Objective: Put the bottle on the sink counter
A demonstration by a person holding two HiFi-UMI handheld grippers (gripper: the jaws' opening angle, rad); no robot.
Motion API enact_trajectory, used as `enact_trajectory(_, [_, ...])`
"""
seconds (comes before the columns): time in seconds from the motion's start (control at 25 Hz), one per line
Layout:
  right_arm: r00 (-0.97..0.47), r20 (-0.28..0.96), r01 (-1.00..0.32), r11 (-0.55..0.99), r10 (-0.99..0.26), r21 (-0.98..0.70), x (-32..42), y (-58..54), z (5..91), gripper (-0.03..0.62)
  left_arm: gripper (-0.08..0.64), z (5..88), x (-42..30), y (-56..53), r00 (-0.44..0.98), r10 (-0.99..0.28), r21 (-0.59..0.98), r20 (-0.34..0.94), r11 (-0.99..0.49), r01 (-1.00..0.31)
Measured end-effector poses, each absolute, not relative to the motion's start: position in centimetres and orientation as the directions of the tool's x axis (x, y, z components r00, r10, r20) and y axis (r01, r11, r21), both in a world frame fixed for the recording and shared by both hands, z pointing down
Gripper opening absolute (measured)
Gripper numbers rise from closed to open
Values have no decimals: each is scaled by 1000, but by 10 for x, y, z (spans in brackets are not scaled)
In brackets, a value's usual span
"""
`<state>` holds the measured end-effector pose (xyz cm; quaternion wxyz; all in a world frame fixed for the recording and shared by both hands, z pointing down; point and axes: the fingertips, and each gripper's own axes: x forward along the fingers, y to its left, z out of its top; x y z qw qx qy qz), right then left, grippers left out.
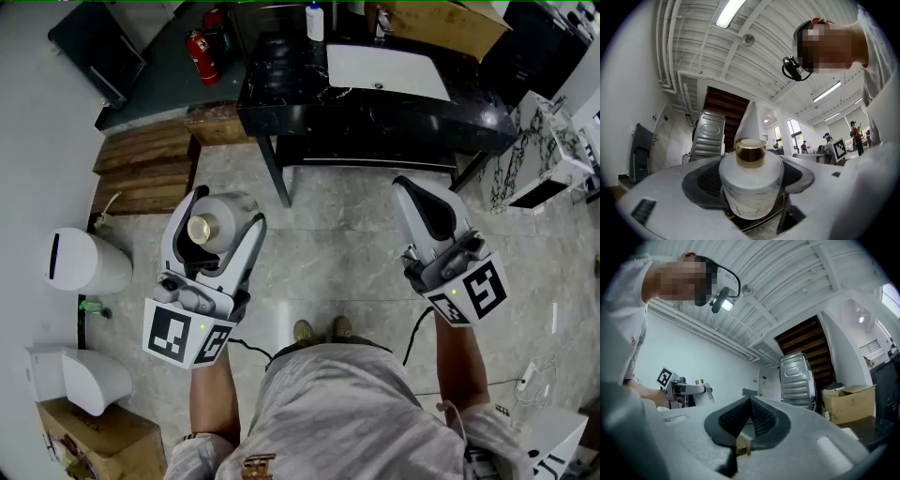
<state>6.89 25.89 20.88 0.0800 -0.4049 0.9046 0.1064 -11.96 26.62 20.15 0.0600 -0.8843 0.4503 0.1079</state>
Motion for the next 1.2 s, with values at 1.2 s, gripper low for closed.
enact_trajectory(1.2, [-692, -253, -716, 687, -676, 123, 139, 228, 214, 0, 327, 201, -58, 232, 516, -828, -47, -221, -519, -854])
